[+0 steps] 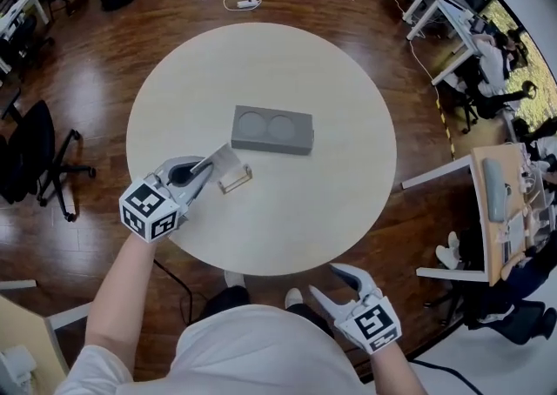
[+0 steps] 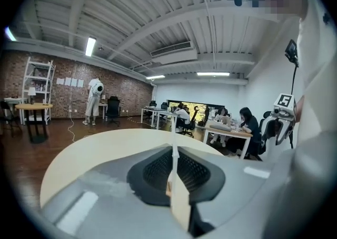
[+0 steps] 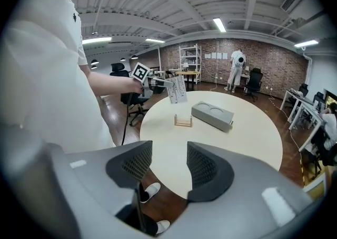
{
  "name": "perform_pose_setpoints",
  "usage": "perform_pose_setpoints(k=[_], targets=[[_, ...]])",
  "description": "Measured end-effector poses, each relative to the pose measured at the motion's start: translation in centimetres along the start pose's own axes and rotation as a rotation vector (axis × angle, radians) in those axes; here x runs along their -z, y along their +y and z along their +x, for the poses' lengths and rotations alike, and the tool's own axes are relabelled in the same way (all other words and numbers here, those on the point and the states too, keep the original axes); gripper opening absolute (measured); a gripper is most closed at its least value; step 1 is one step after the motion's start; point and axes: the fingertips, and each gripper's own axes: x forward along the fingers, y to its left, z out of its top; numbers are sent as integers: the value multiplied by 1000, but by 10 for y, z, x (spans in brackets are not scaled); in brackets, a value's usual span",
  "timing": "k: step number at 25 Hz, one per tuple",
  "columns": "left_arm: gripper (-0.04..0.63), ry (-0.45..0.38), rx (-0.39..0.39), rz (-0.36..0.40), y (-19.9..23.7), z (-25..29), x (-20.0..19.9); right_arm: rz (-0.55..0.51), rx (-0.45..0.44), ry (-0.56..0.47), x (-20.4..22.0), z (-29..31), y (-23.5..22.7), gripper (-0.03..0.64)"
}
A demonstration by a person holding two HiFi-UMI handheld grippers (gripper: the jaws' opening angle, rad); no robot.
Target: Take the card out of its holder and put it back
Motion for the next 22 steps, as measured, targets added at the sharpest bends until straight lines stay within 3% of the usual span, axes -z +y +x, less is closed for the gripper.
perform_pose_setpoints(k=[8, 14, 22], targets=[[16, -71, -202, -25, -74, -87, -21, -138, -97, -66, 19, -37, -7, 212], [16, -82, -363, -94, -160, -150, 5, -215, -195, -75, 58, -76, 6, 212], [16, -90, -520, -209, -288, -206, 45, -308, -332, -58, 103, -113, 27, 212]])
